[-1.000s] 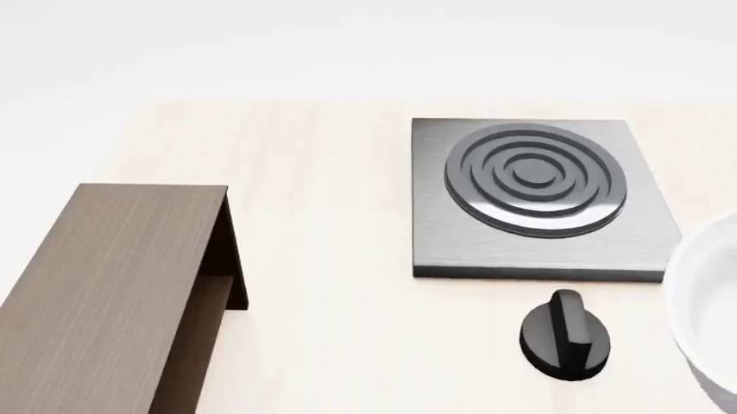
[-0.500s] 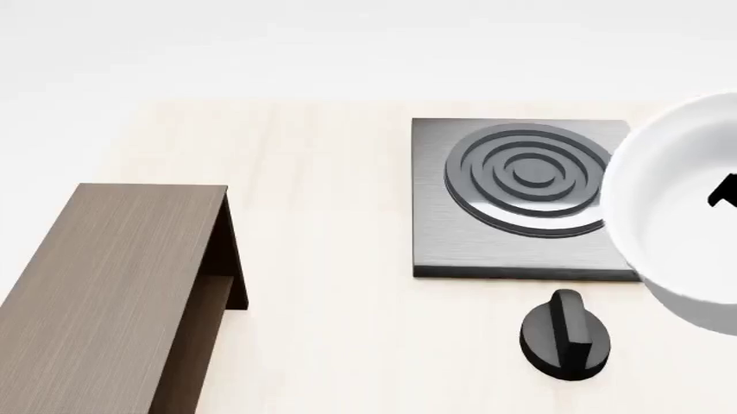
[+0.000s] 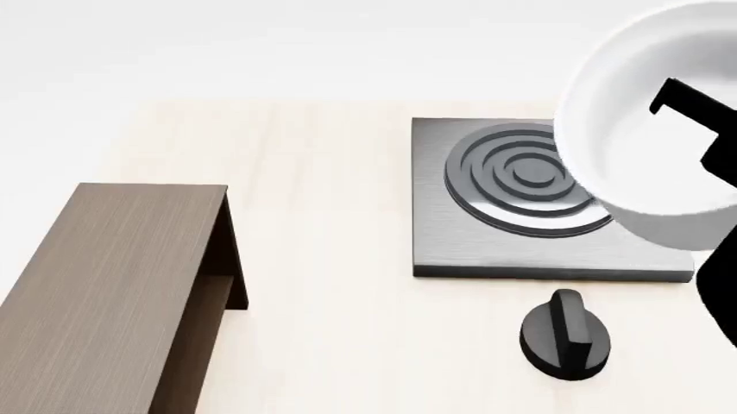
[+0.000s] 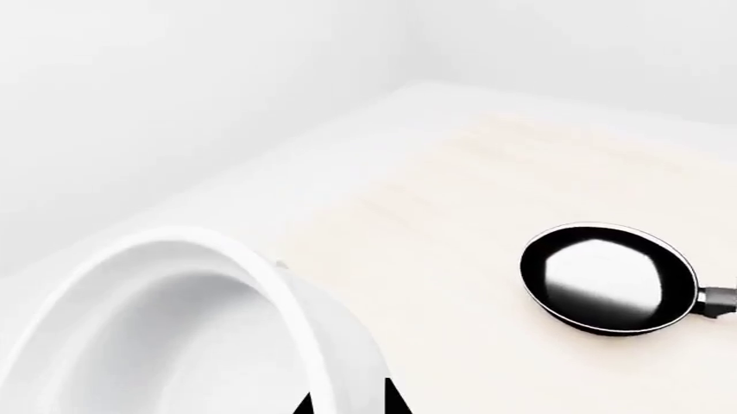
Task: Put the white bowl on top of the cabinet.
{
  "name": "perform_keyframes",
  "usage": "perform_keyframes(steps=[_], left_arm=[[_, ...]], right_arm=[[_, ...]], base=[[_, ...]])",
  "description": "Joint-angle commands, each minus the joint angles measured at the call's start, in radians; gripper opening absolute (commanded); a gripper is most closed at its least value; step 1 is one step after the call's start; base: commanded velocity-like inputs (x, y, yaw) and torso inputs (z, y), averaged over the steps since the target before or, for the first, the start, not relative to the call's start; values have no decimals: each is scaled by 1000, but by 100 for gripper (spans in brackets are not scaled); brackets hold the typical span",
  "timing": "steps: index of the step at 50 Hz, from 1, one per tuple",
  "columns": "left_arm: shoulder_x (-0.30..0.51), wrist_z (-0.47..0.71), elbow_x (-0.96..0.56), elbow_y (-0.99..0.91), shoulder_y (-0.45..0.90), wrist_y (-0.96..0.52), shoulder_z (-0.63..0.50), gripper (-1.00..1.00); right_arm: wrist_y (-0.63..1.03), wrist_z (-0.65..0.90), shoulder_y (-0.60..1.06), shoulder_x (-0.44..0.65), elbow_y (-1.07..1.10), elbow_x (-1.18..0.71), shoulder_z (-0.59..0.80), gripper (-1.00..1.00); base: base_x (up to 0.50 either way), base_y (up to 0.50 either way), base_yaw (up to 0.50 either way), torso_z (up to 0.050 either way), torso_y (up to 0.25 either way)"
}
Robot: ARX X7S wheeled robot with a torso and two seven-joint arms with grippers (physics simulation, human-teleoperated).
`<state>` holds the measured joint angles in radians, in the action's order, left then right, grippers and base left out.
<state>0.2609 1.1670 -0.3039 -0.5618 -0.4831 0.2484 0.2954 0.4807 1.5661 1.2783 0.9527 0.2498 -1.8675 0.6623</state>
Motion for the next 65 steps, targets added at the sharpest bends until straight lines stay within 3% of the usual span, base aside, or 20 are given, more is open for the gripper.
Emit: perform_keyframes(steps=[1,40,65], left_arm=[[-20,-38,35,45,19,-14,-25,100],[-19,-39,26,51,17,-4,-23,100],[-20,-39,23,56,16,2,-23,100]], right_arm=[[49,-47,152,-98,-96,47,58,-100],[131,-299,325,-443,-455,186,212,-100],[114,-417,335,-578,-549,246,262,-100]], base=[[0,0,0,0,0],[0,0,0,1,1],[0,0,0,0,1]])
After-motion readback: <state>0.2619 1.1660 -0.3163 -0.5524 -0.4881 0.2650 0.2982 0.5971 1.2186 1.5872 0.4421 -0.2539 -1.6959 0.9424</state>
